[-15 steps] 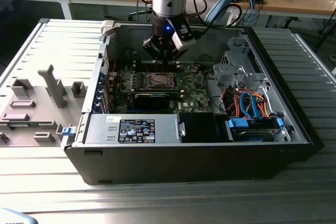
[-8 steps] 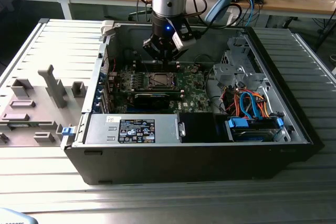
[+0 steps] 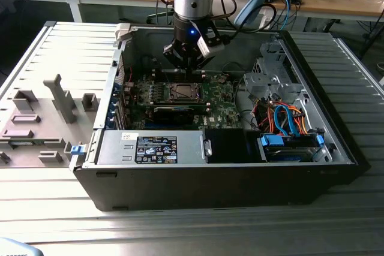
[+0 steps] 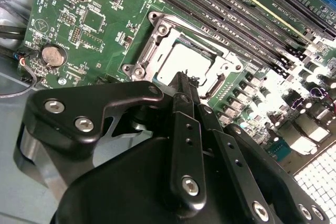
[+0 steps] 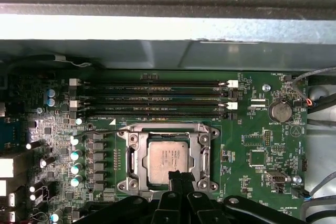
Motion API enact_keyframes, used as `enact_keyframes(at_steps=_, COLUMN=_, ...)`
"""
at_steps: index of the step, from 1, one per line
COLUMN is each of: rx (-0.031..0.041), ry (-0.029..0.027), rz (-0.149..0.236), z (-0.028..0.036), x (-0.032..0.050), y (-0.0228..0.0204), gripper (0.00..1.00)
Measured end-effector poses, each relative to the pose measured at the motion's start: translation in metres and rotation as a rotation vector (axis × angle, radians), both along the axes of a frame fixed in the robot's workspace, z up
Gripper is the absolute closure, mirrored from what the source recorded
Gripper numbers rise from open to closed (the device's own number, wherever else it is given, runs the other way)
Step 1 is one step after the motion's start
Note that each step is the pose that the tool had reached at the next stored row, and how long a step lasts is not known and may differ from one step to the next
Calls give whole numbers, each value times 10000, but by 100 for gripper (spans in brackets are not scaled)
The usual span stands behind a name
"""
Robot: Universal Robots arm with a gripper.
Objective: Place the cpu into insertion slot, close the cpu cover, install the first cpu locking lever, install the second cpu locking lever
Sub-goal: 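Install the first cpu locking lever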
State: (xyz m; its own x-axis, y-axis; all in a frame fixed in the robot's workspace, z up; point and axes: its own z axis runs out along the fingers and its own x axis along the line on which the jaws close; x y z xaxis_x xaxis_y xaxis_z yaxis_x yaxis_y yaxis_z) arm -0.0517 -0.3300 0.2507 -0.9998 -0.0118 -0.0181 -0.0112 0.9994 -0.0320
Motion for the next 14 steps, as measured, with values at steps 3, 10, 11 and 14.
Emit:
enact_keyframes(at_steps=3, rx=0, ry=0, rz=60, z=0, x=0, y=0, gripper=89)
enact_keyframes(at_steps=10, rx=1, ry=0, rz=161, z=0, x=0, y=0, gripper=89)
enact_keyframes(at_steps=11, rx=0, ry=0, rz=181, z=0, x=0, y=0, gripper=89)
enact_keyframes(at_steps=14, rx=0, ry=-1, rz=226, z=0, x=0, y=0, gripper=89)
